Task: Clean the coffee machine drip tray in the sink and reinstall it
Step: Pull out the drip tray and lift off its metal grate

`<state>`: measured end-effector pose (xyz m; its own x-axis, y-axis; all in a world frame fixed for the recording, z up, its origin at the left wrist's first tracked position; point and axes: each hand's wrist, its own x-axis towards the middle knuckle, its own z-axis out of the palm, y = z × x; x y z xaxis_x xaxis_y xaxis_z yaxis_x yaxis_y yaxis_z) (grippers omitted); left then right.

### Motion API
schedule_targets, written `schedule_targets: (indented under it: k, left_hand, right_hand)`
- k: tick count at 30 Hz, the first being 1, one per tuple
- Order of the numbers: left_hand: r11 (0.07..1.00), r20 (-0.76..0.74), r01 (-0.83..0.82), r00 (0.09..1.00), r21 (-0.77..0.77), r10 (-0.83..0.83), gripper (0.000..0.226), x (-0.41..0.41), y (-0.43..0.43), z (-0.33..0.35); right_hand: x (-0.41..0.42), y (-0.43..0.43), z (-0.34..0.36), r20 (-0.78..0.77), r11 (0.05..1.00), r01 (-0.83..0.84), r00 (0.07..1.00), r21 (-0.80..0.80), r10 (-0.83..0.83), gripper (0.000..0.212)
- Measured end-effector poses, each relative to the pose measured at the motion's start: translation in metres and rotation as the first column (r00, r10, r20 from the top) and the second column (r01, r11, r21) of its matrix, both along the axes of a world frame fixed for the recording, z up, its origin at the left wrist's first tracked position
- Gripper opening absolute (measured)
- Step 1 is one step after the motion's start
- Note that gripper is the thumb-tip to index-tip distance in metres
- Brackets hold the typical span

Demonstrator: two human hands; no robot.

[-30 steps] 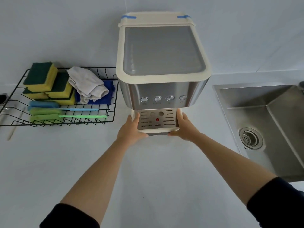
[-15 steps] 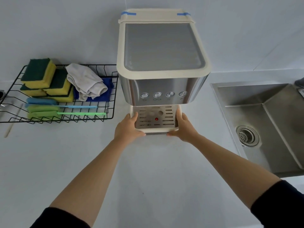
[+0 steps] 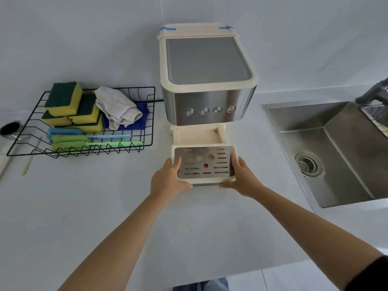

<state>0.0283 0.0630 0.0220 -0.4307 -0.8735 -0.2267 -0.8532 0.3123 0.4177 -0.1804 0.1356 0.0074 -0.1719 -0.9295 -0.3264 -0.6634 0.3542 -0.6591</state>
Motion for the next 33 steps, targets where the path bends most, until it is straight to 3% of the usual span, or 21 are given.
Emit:
schedule_targets:
  k: [10, 20, 33]
  left_hand:
    - [0.998, 0.033, 0.031, 0.999, 0.048, -0.032, 0.092, 0.022, 0.062, -0.012]
    - [0.994, 0.063, -0.033, 0.998, 0.100, 0.027, 0.092, 0.031, 0.101, -0.019]
    - [0.994, 0.107, 0.024, 0.994, 0.105, -0.035, 0.088, 0.036, 0.115, -0.015]
  right_hand:
    - [0.023, 0.067, -0.007, -0.018, 0.999, 0.015, 1.000, 0.051, -0.014, 0.115]
    - [0.029, 0.094, -0.015, -0.063, 0.995, -0.075, 0.995, 0.071, 0.080, 0.112]
    - [0.027, 0.098, -0.016, -0.227, 0.976, -0.132, 0.959, 0.175, 0.171, 0.112]
